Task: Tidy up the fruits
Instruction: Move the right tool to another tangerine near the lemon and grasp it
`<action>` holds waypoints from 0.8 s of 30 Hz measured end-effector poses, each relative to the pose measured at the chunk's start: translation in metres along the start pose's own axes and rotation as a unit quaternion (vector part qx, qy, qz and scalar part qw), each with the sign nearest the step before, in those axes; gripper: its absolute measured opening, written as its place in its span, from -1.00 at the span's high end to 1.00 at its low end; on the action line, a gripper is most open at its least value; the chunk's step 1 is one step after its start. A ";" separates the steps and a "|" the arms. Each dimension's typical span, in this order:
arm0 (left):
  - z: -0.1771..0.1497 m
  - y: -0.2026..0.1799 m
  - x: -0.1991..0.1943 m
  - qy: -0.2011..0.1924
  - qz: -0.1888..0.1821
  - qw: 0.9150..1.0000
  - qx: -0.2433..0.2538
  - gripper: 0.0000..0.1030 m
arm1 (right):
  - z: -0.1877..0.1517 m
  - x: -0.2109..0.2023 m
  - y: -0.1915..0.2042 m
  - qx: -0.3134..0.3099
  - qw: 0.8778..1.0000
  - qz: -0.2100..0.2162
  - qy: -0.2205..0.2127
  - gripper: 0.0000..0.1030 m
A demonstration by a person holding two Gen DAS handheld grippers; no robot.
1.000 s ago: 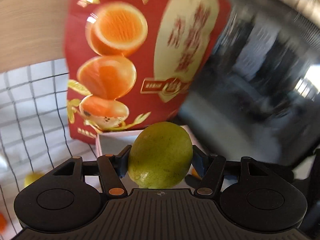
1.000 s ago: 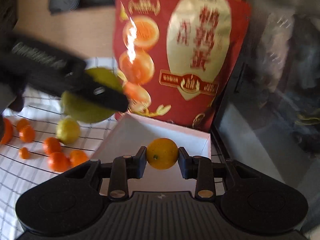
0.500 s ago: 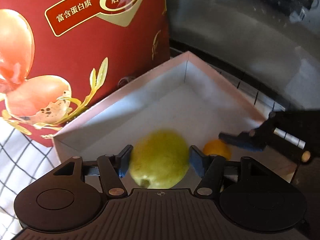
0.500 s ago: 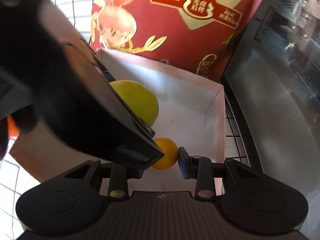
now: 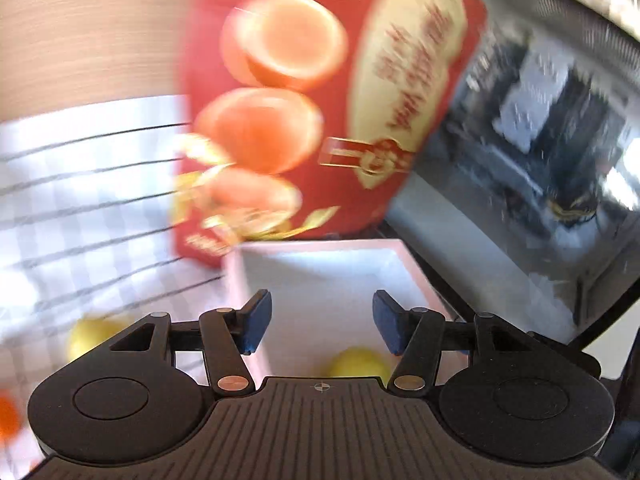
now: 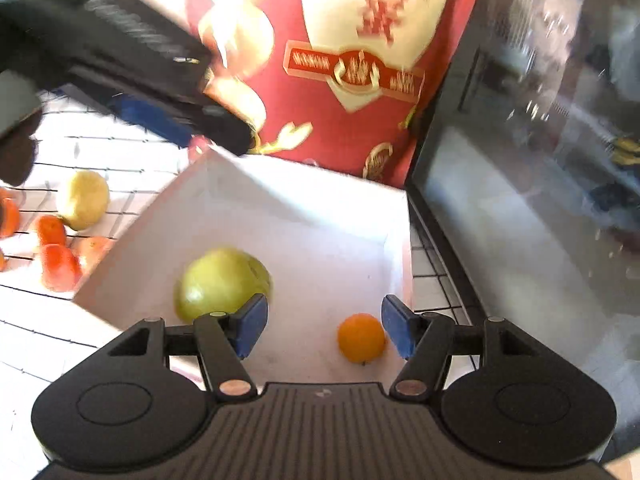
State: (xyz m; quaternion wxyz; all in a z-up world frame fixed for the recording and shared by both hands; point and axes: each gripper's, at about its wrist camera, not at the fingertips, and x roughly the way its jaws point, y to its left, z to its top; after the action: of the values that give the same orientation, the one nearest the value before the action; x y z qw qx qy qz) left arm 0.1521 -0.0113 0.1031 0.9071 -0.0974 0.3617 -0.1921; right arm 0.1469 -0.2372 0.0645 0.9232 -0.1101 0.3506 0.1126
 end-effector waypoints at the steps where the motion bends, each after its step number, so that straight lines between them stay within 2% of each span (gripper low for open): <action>1: -0.003 0.003 -0.015 -0.010 0.013 1.000 -0.010 -0.18 | 0.002 -0.006 0.003 -0.004 1.000 0.006 -0.006 -0.23; 4: -0.039 0.026 -0.056 -0.029 0.065 0.997 -0.041 -0.18 | 0.008 -0.027 0.021 -0.019 0.999 0.027 -0.024 -0.23; 6: -0.062 0.038 -0.076 -0.026 0.093 0.993 -0.065 -0.18 | 0.015 -0.035 0.034 -0.031 0.998 0.048 -0.030 -0.23; 11: -0.116 0.071 -0.117 -0.023 0.133 0.982 -0.131 -0.18 | 0.028 -0.046 0.073 -0.065 0.991 0.109 -0.027 -0.23; 13: -0.133 0.077 -0.128 -0.023 0.146 0.979 -0.142 -0.18 | 0.034 -0.044 0.091 -0.085 0.989 0.122 -0.025 -0.23; 18: -0.157 0.084 -0.150 -0.010 0.161 0.977 -0.140 -0.18 | 0.045 -0.024 0.135 -0.118 0.982 0.144 -0.013 -0.23; 22: -0.164 0.089 -0.147 0.004 0.160 0.977 -0.140 -0.18 | 0.045 -0.007 0.158 -0.131 0.977 0.168 0.008 -0.22; 24: -0.166 0.092 -0.147 0.008 0.161 0.977 -0.140 -0.18 | 0.039 -0.002 0.169 -0.151 0.975 0.166 0.011 -0.22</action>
State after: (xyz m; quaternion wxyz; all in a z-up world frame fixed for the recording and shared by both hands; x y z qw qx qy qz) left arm -0.0348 0.1274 0.0458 0.9003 -0.1626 0.4037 0.0084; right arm 0.1218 -0.0655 0.0732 0.8607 -0.1896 0.3527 0.3142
